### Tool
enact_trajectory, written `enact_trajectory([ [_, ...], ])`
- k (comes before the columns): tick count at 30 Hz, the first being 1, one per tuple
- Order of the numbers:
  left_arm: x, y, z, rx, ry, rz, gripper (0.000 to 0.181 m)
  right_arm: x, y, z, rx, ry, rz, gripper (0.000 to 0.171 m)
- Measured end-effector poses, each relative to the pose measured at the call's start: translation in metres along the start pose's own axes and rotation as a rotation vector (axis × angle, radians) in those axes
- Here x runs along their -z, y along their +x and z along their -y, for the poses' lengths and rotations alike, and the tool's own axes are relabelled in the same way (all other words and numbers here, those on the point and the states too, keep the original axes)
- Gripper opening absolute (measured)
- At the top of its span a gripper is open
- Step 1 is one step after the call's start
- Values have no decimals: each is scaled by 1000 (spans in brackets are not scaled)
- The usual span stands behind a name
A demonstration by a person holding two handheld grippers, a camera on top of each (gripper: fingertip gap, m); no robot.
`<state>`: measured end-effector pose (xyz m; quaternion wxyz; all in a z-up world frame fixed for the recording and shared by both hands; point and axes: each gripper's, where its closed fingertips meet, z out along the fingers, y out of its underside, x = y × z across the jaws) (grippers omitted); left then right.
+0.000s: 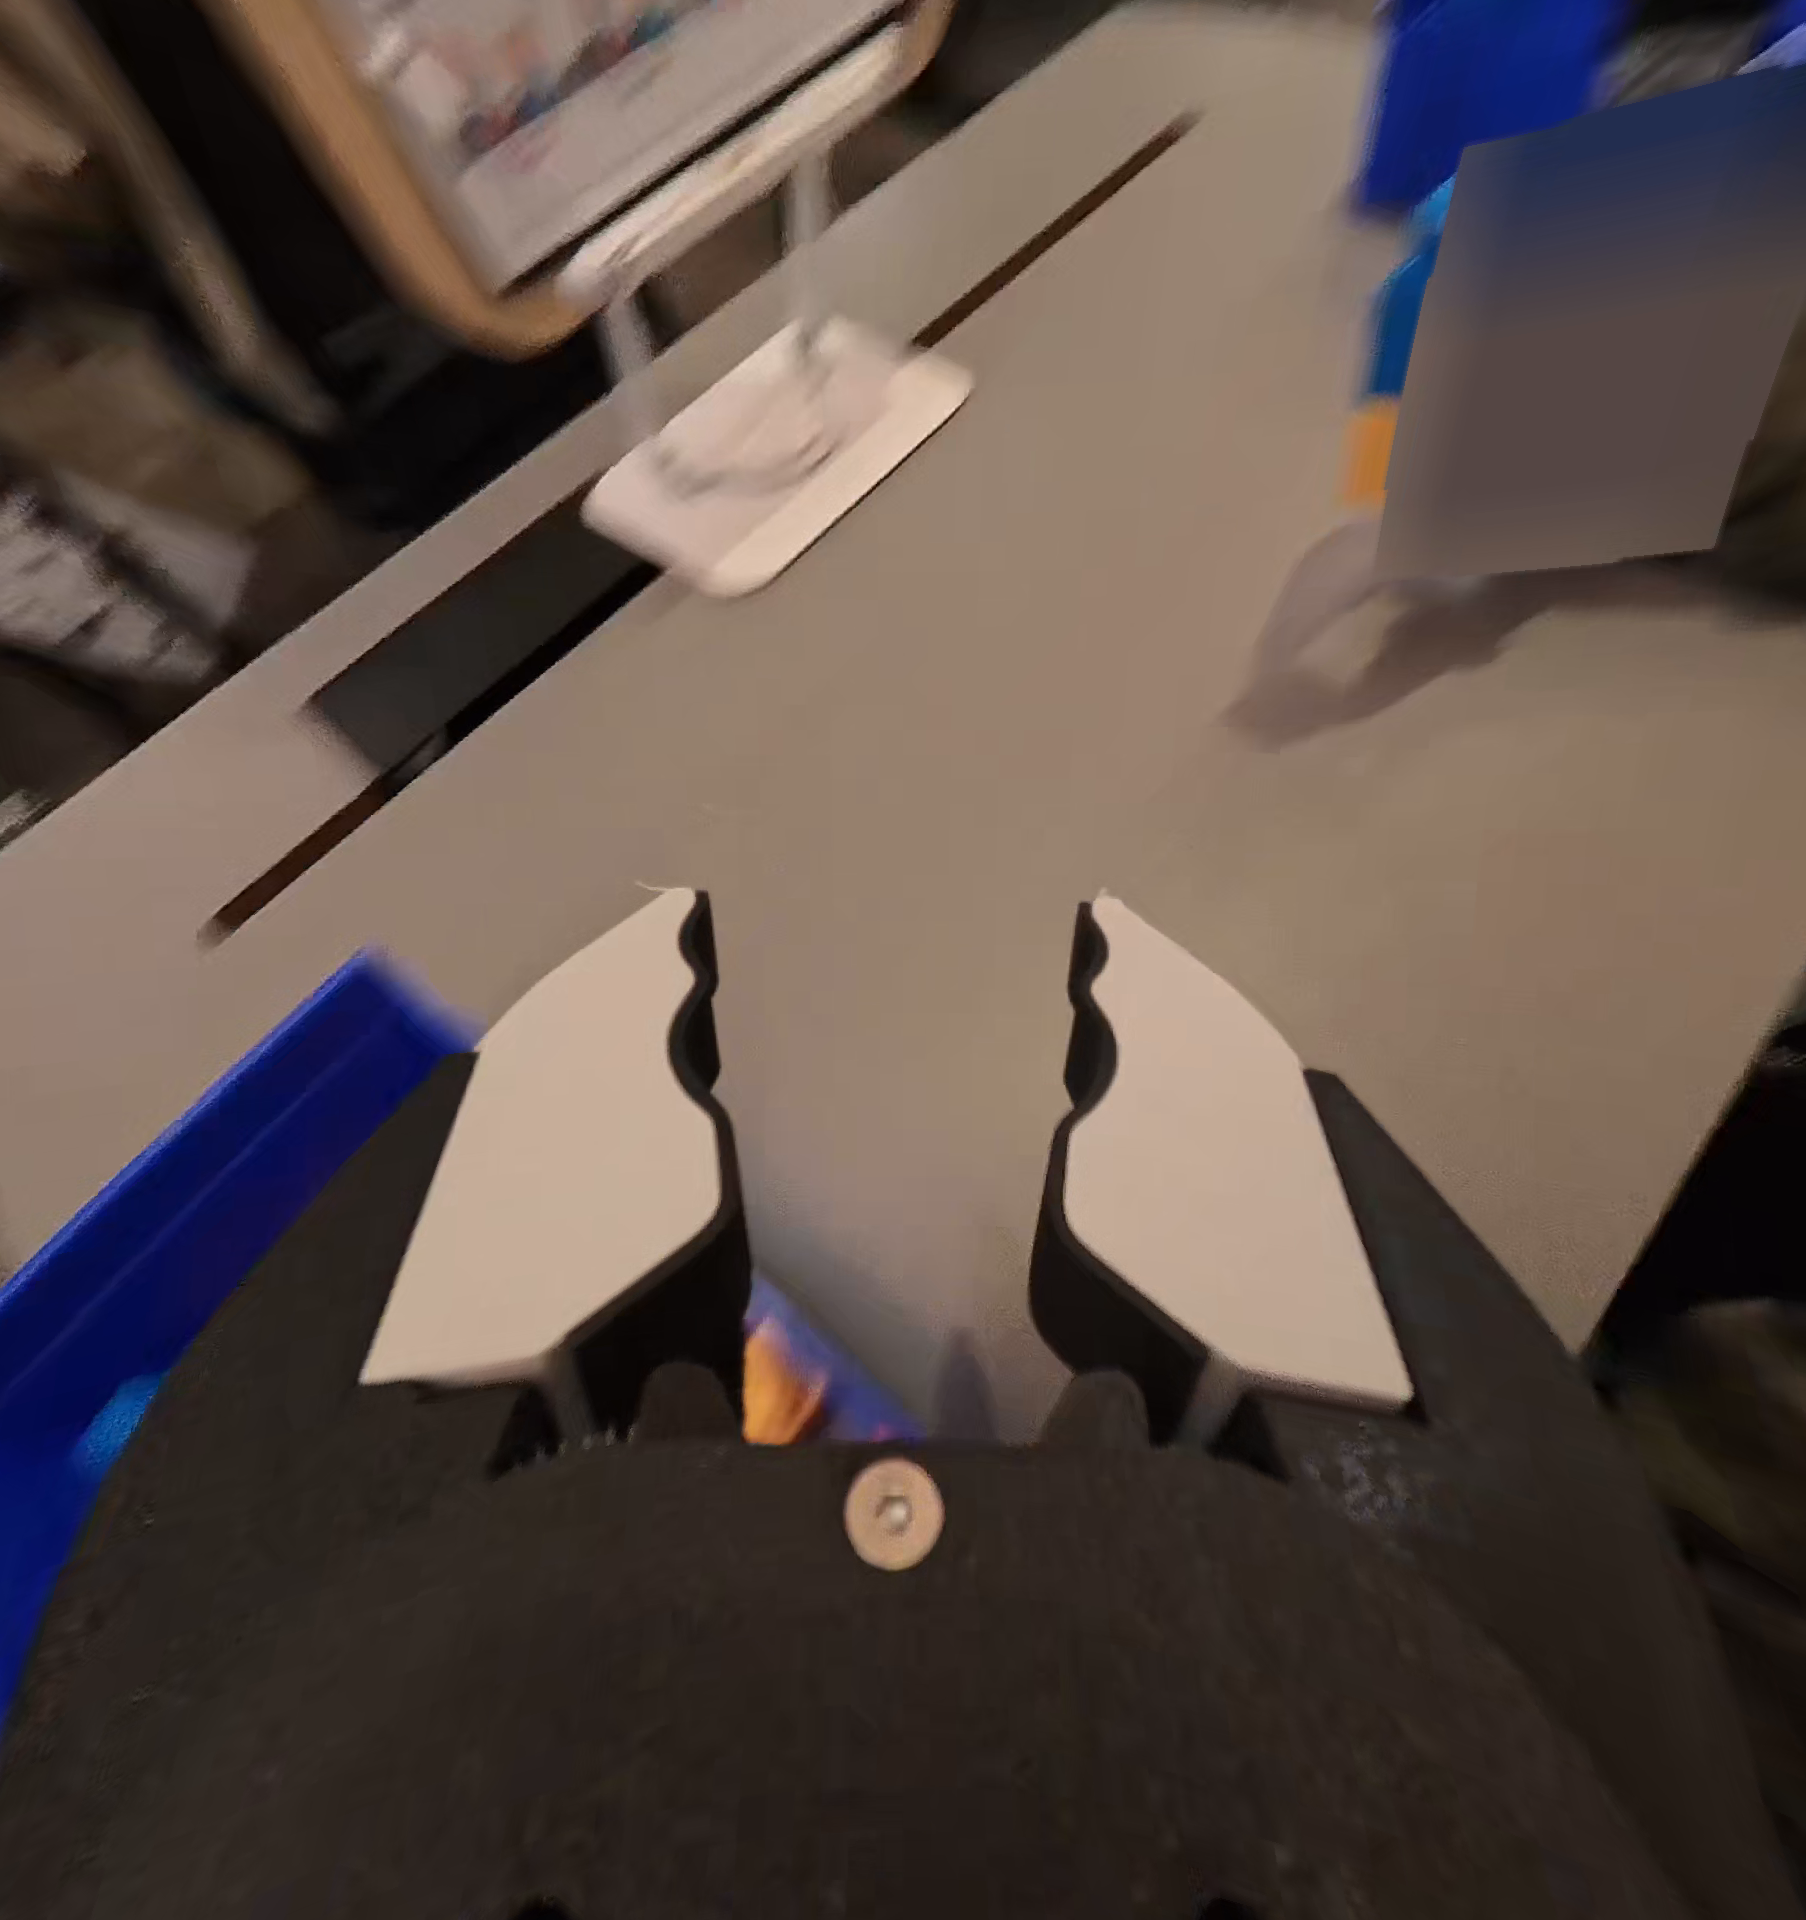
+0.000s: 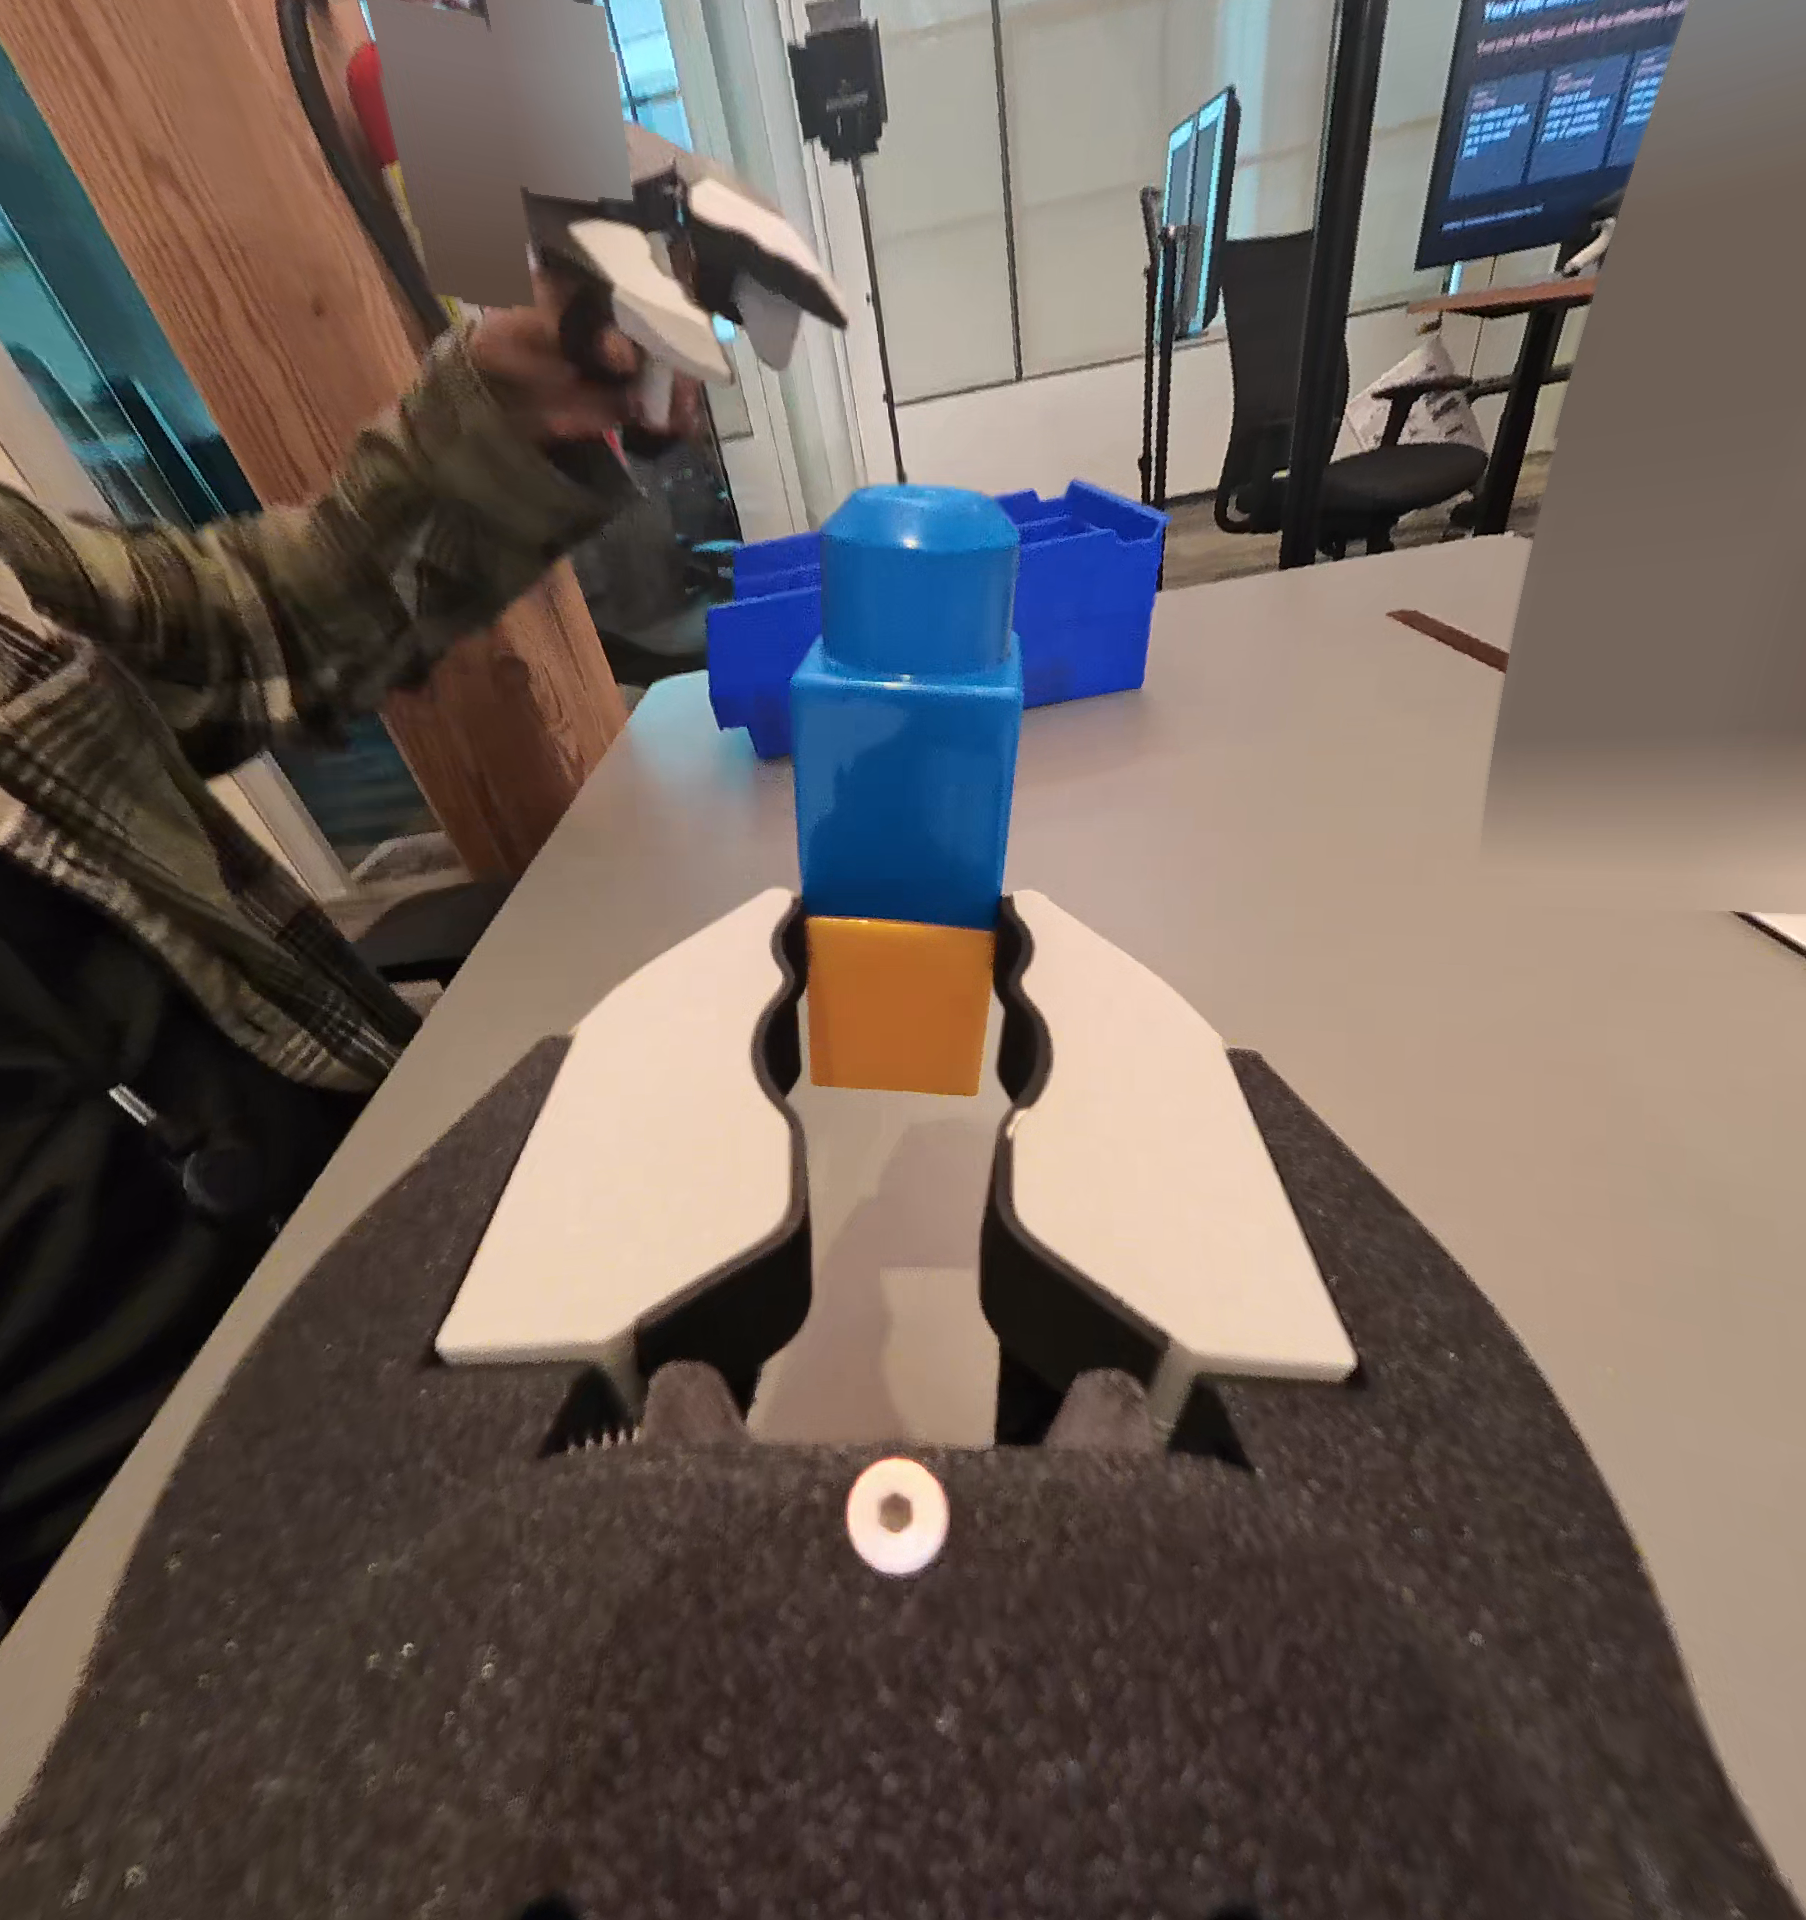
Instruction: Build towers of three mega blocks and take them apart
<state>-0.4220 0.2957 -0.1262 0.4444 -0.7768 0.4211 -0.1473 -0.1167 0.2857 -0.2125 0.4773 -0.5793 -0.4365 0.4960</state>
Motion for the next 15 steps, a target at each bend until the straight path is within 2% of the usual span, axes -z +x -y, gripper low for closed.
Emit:
enact_trajectory([
  [3, 47, -45, -52, 53, -179, 106, 60, 2, -2, 0, -4, 17, 5, 34],
  [6, 74, -72, -101, 100, -336, 136, 57, 4, -2, -1, -16, 32, 13, 34],
  [10, 85, -83, -161, 156, -571, 148, 59, 7, -3, -2, -12, 32, 6, 34],
  [15, 84, -81, -186, 161, -627, 179, 61, 9, -3, -5, -10, 23, 0, 34],
])
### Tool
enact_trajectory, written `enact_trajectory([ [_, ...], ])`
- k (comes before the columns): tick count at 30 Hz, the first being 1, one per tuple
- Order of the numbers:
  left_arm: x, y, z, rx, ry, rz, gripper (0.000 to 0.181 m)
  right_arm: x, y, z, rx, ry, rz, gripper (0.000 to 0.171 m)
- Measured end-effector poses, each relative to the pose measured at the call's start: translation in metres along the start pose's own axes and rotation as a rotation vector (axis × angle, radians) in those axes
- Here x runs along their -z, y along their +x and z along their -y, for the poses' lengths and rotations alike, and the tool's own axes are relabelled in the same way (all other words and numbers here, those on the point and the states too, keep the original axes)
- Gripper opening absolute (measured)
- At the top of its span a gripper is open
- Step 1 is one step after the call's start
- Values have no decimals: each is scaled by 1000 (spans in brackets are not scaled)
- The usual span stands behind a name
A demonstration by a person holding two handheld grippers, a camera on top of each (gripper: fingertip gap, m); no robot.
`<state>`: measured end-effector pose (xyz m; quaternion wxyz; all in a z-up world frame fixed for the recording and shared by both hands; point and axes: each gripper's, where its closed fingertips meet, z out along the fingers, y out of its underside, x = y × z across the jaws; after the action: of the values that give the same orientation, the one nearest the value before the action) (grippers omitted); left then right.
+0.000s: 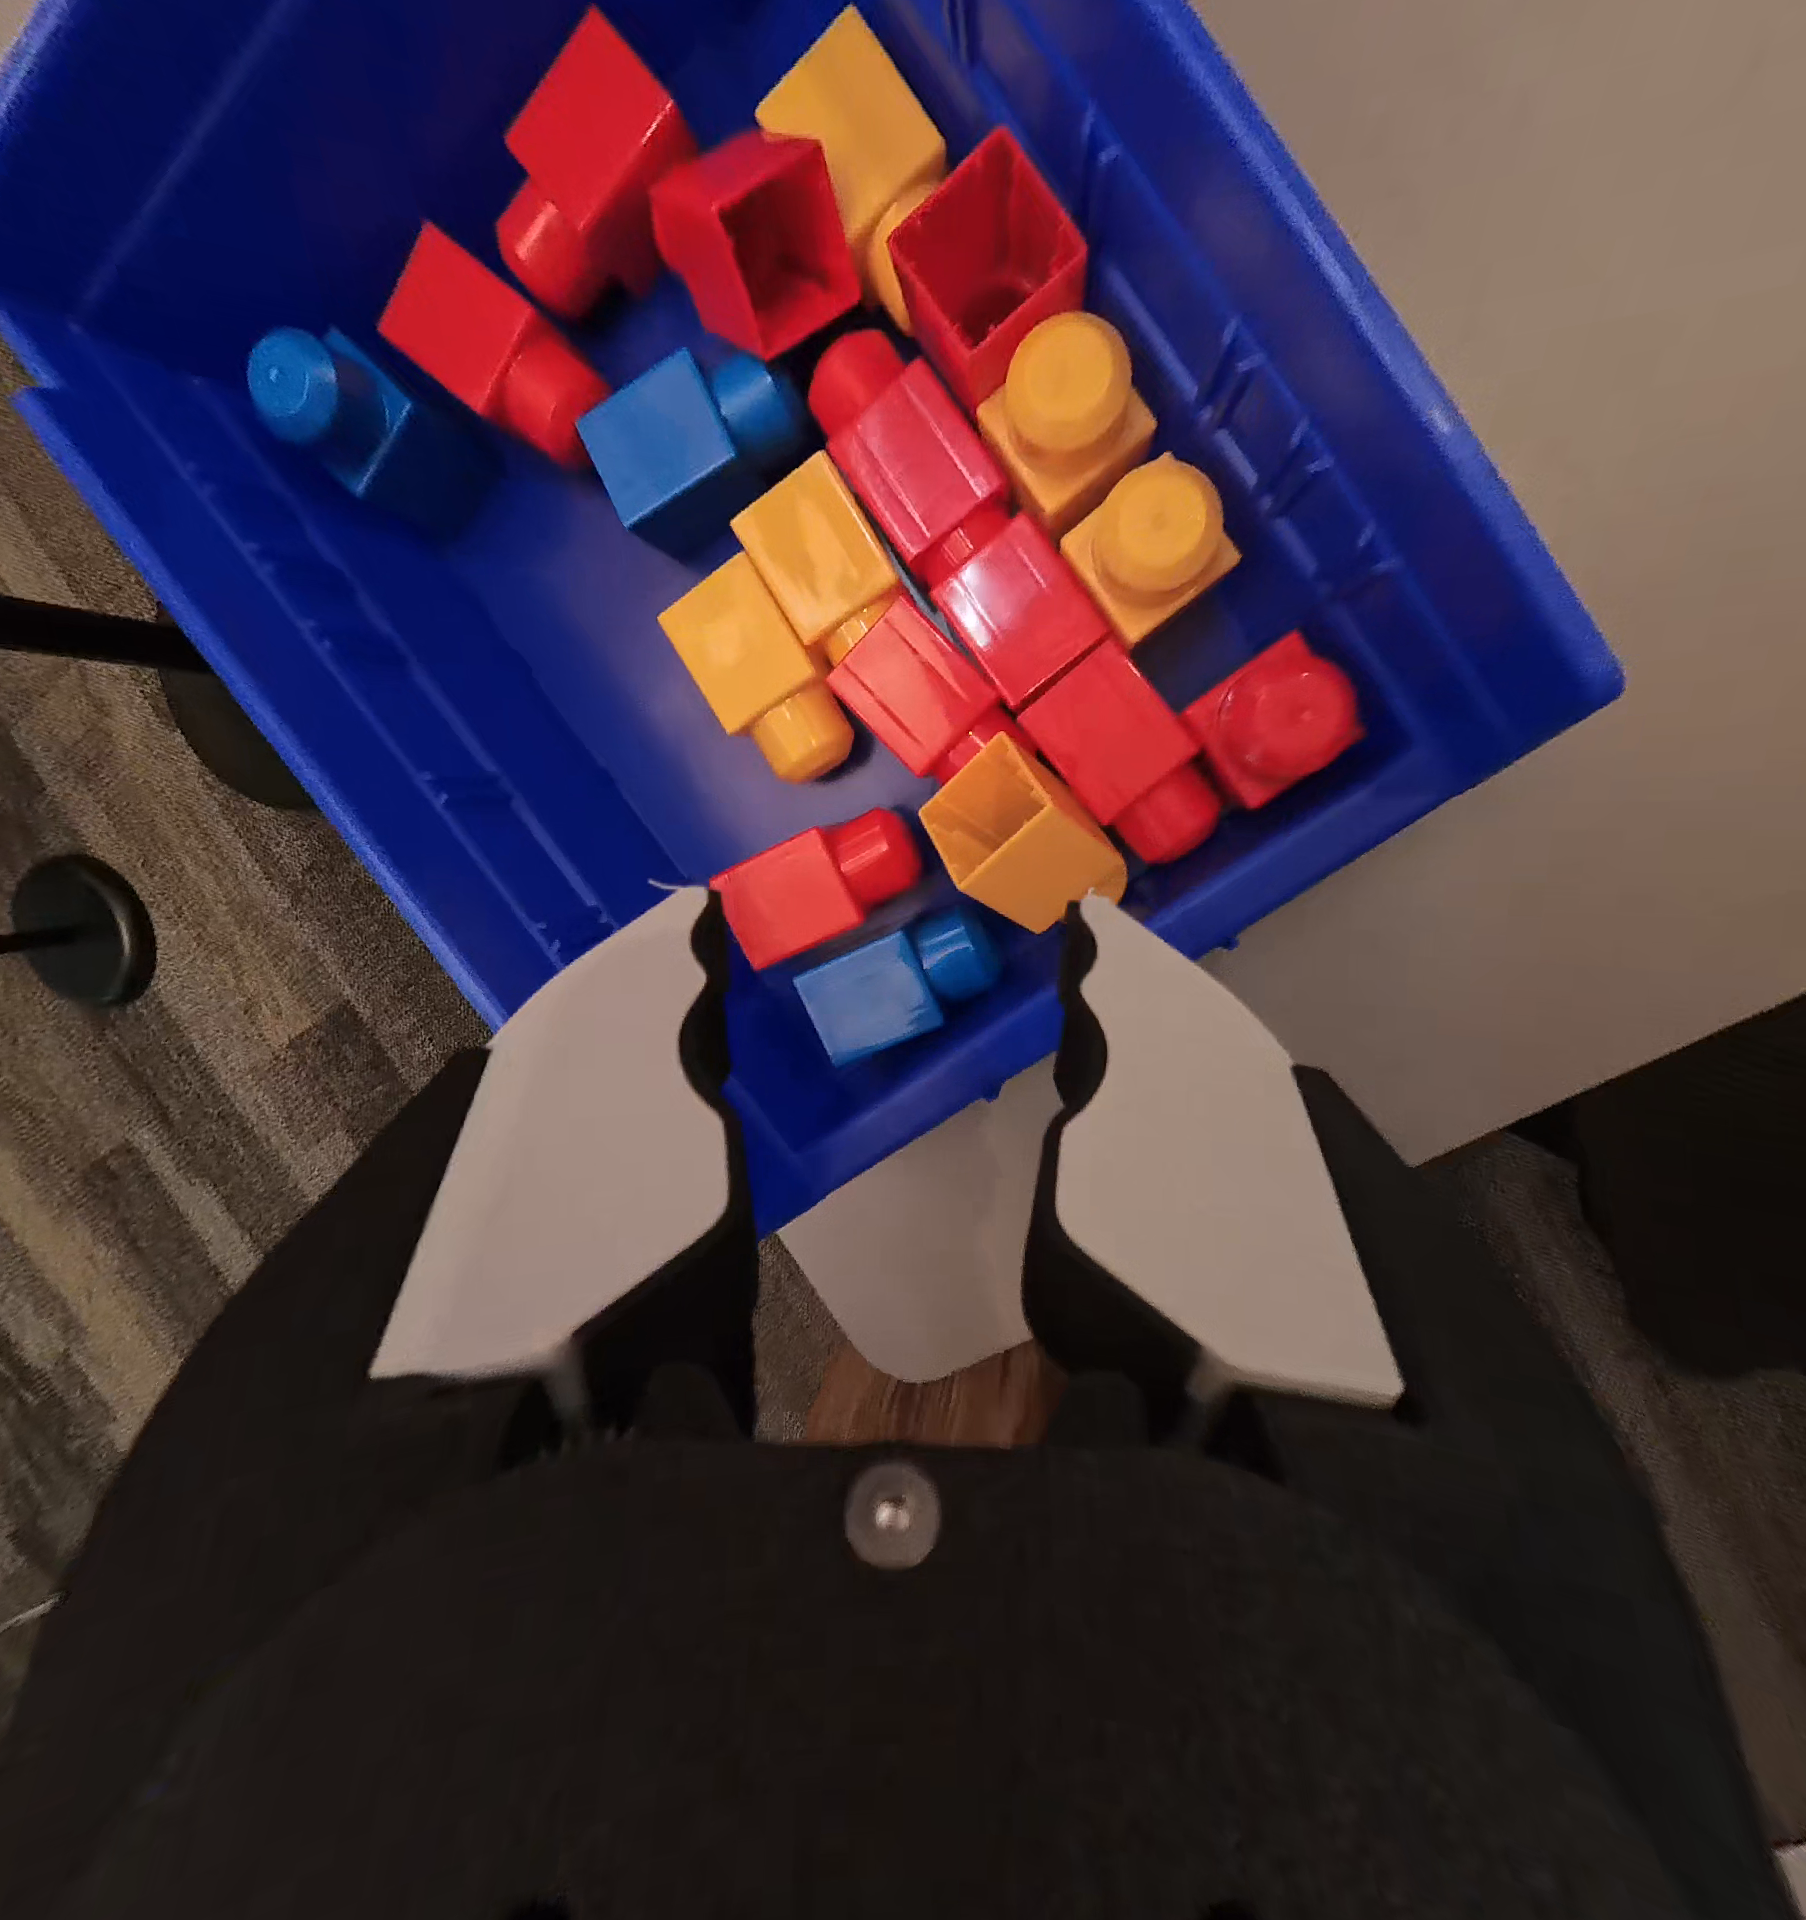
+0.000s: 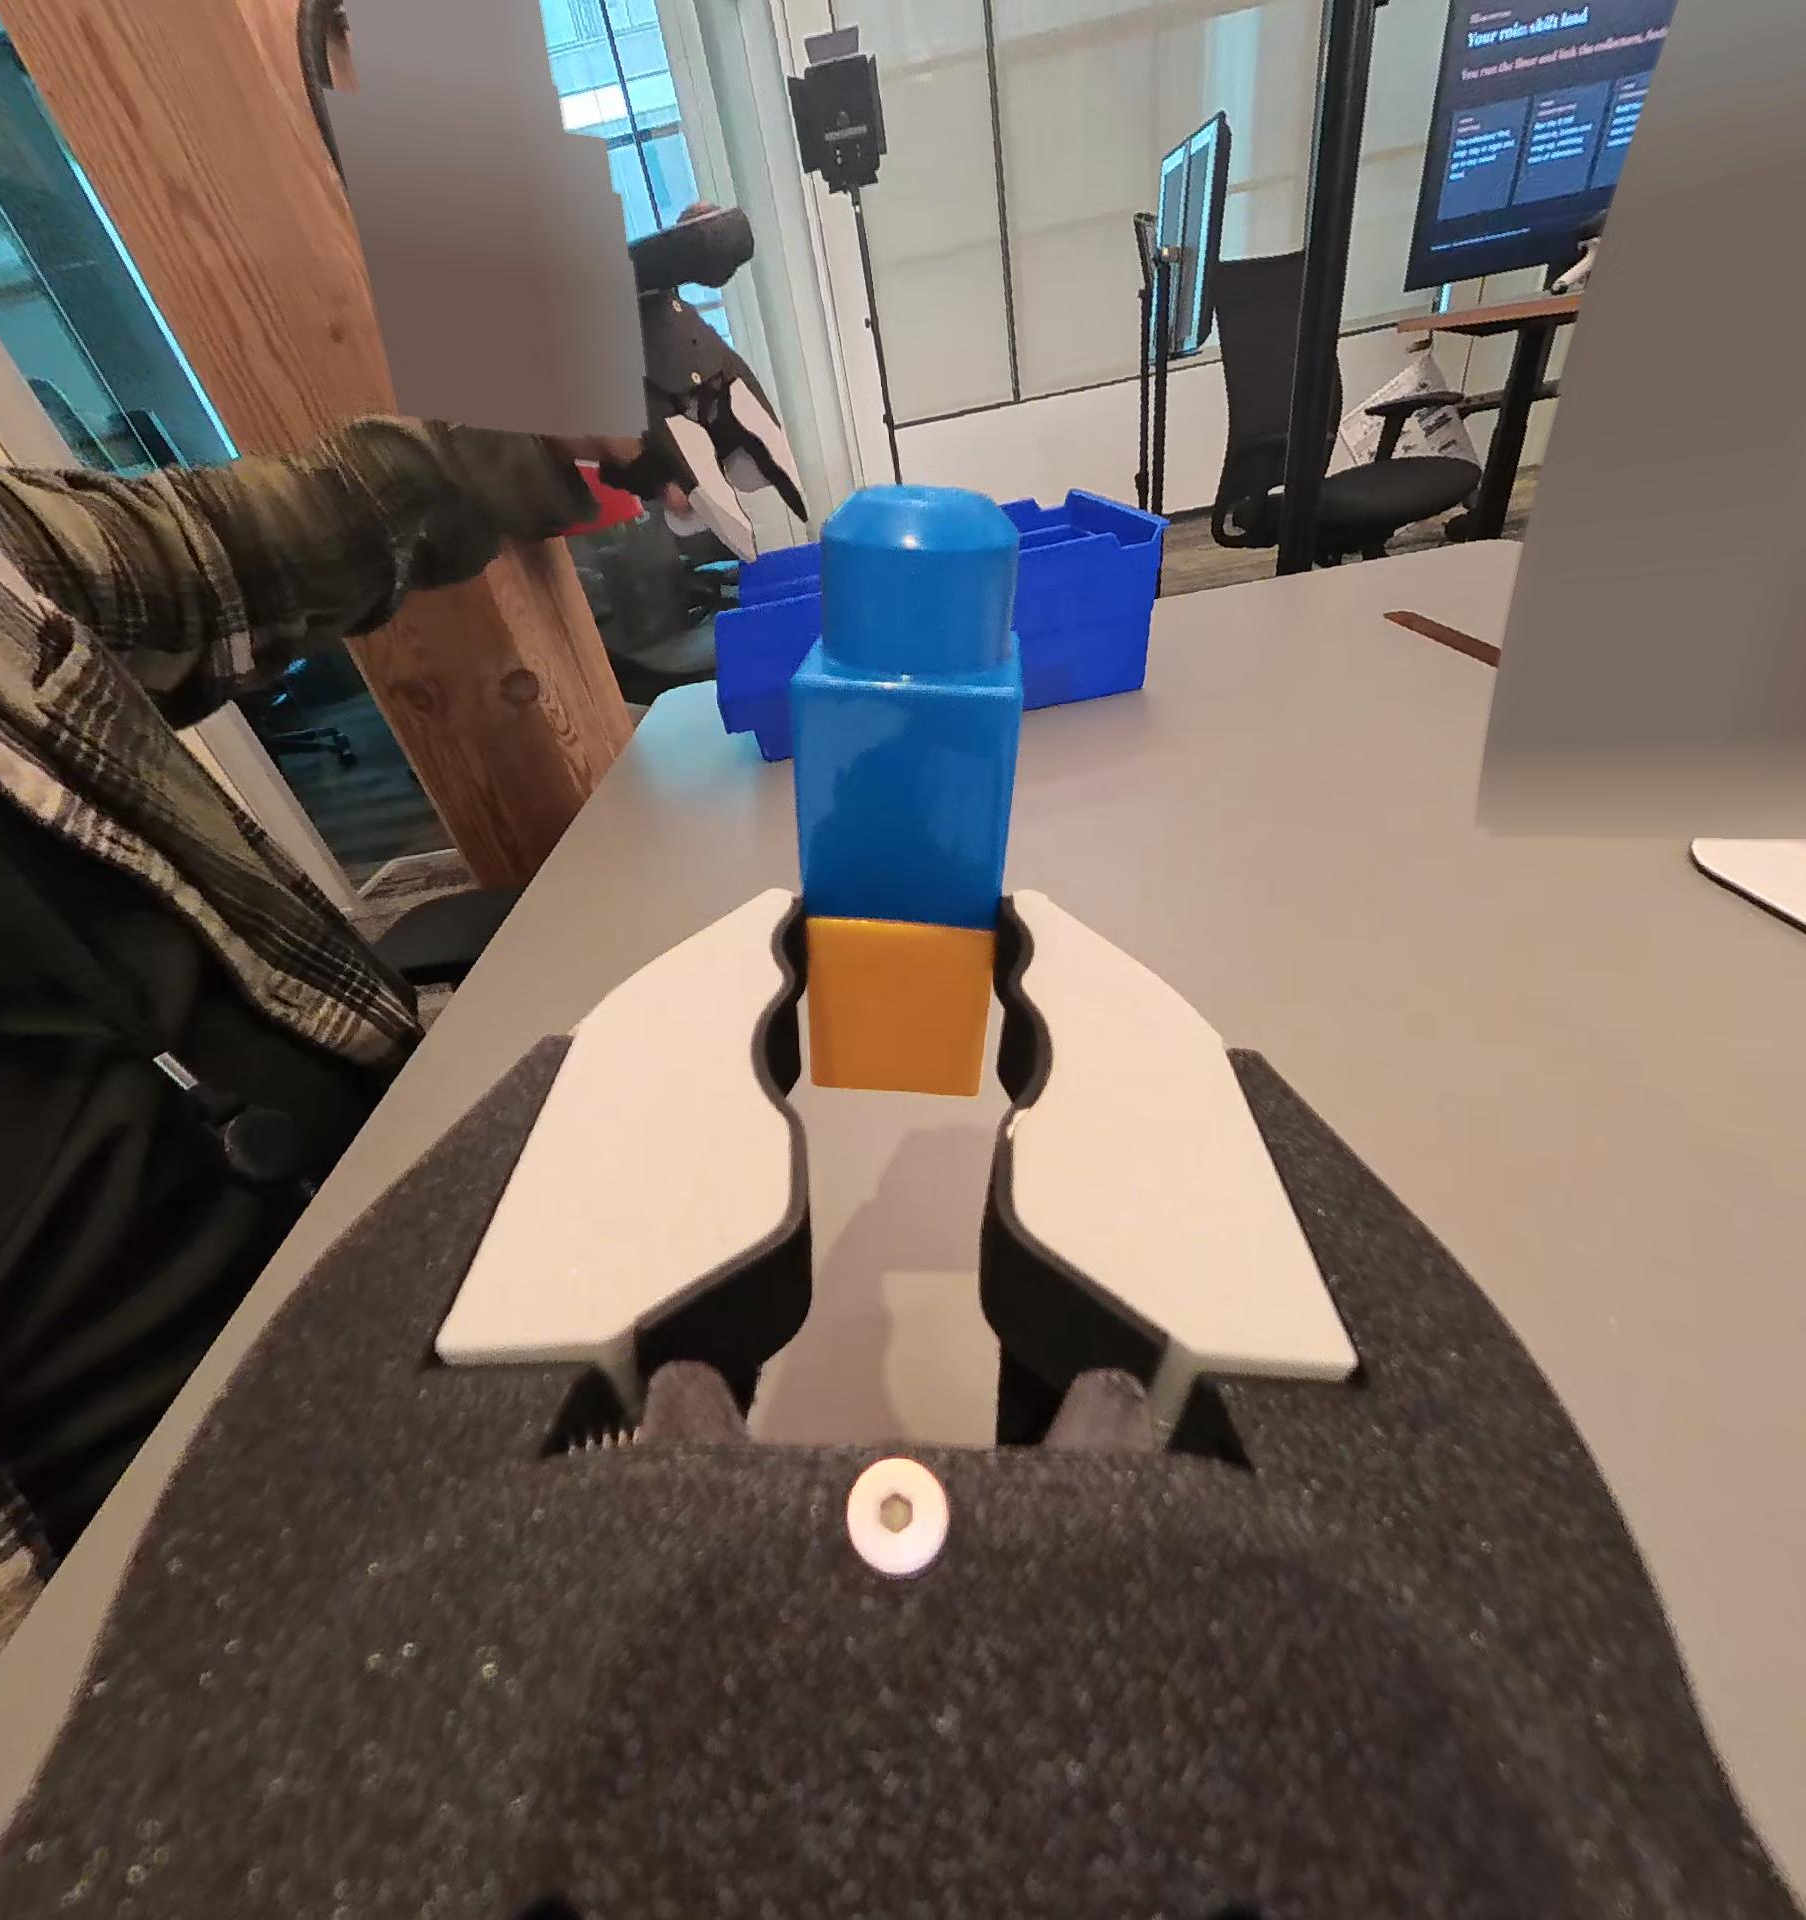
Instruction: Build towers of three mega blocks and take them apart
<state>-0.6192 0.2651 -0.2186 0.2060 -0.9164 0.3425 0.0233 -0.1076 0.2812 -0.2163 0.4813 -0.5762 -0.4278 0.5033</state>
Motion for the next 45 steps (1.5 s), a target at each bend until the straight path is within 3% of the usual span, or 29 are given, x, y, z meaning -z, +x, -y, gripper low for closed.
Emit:
enact_trajectory([
  [9, -11, -35, 41, -66, 72, 82, 56, 2, 1, -2, 3, -6, -5, 34],
  [17, -52, -92, 73, -389, -115, 117, 51, 5, 3, -2, 1, 4, -3, 34],
  [26, -97, -141, 71, -444, -272, 29, 44, 7, 6, -8, -10, -16, -3, 34],
  [45, -135, -156, 67, -534, -421, 24, 44, 6, 3, -10, -13, -24, 22, 34],
])
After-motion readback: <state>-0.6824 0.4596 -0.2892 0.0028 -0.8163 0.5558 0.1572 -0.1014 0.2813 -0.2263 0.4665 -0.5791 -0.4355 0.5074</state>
